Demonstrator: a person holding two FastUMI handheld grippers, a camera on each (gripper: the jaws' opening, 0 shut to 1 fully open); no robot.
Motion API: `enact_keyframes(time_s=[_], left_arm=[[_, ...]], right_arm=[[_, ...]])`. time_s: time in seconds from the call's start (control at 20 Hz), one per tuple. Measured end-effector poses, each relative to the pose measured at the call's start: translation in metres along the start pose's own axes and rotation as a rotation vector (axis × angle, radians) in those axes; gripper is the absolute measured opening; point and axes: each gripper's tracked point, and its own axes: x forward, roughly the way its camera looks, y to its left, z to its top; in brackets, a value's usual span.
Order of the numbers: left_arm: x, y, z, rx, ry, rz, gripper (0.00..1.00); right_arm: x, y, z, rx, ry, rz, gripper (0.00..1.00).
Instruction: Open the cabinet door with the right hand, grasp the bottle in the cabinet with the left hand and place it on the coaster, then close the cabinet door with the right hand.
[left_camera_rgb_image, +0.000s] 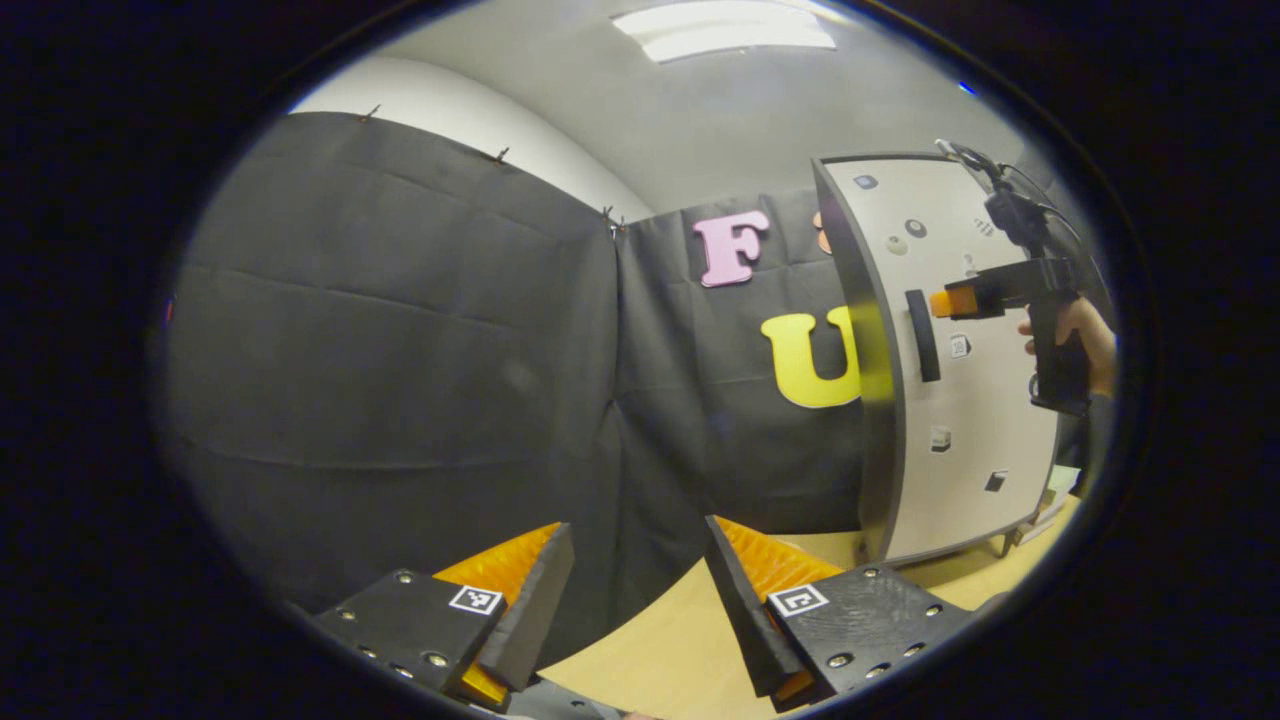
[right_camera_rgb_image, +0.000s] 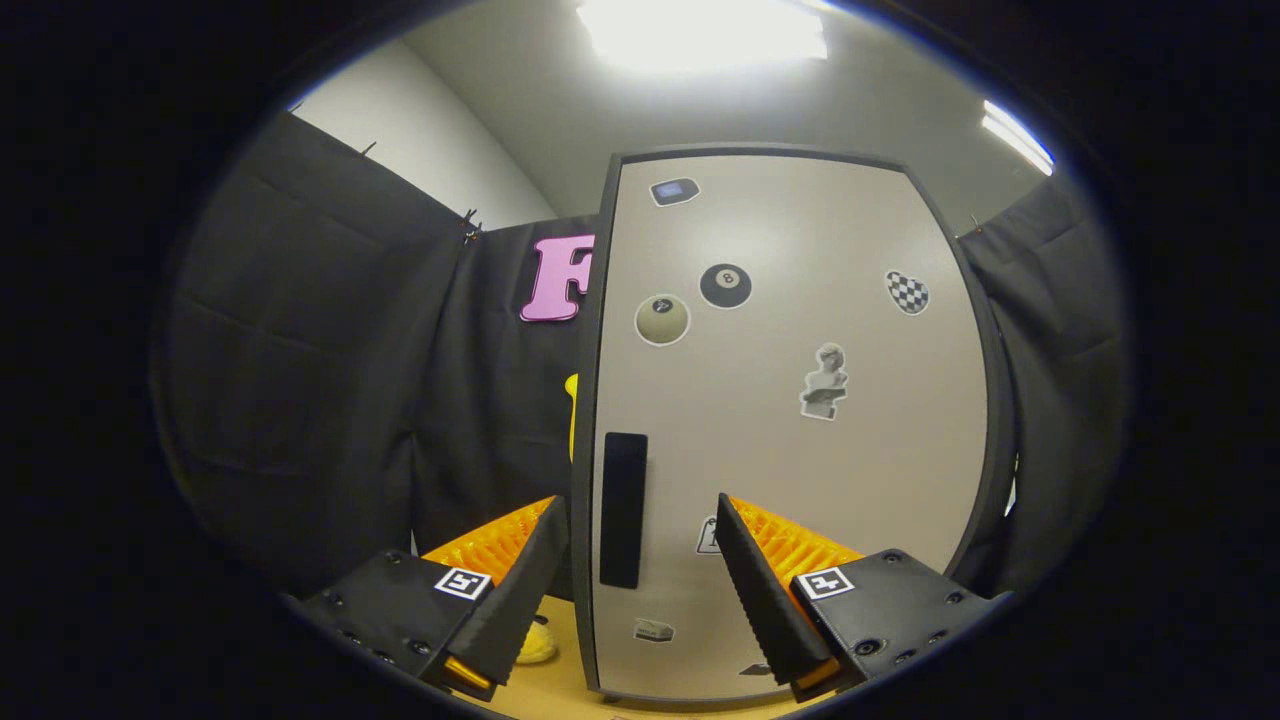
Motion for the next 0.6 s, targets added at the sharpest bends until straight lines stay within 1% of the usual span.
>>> enact_keyframes(time_s=[0.05, 0.15, 0.2, 0.25, 0.3, 0.35, 0.4, 0.45, 0.5, 0.55, 0.6], left_arm=[[0.001, 0.006, -0.003, 0.0, 0.006, 0.011, 0.78], [0.003, 0.016, -0.007, -0.006, 0.015, 0.033, 0.78], [0.004, 0.022, -0.008, -0.007, 0.019, 0.043, 0.78], [0.003, 0.027, -0.01, -0.006, 0.021, 0.054, 0.78], [0.003, 0.032, -0.01, -0.004, 0.023, 0.066, 0.81], [0.002, 0.039, -0.012, -0.002, 0.024, 0.077, 0.78], [-0.002, 0.045, -0.015, -0.002, 0.026, 0.087, 0.78], [-0.003, 0.051, -0.017, -0.002, 0.029, 0.097, 0.81], [-0.005, 0.057, -0.018, -0.004, 0.032, 0.105, 0.81], [-0.005, 0.058, -0.019, -0.007, 0.036, 0.111, 0.81], [-0.004, 0.059, -0.019, -0.01, 0.04, 0.116, 0.78]], right_arm=[[0.01, 0.005, -0.004, 0.003, 0.025, 0.001, 0.92], [0.03, 0.014, -0.011, 0.013, 0.078, 0.009, 0.95], [0.039, 0.015, -0.015, 0.005, 0.101, 0.0, 0.94], [0.046, 0.015, -0.019, -0.005, 0.12, -0.007, 0.91], [0.052, 0.016, -0.022, -0.01, 0.134, -0.013, 0.87], [0.057, 0.017, -0.026, -0.012, 0.15, -0.018, 0.87], [0.06, 0.016, -0.026, -0.015, 0.154, -0.03, 0.81], [0.063, 0.017, -0.025, -0.021, 0.159, -0.037, 0.7], [0.066, 0.016, -0.027, -0.03, 0.171, -0.044, 0.63], [0.068, 0.016, -0.031, -0.035, 0.188, -0.047, 0.63], [0.069, 0.014, -0.032, -0.042, 0.206, -0.063, 0.65]])
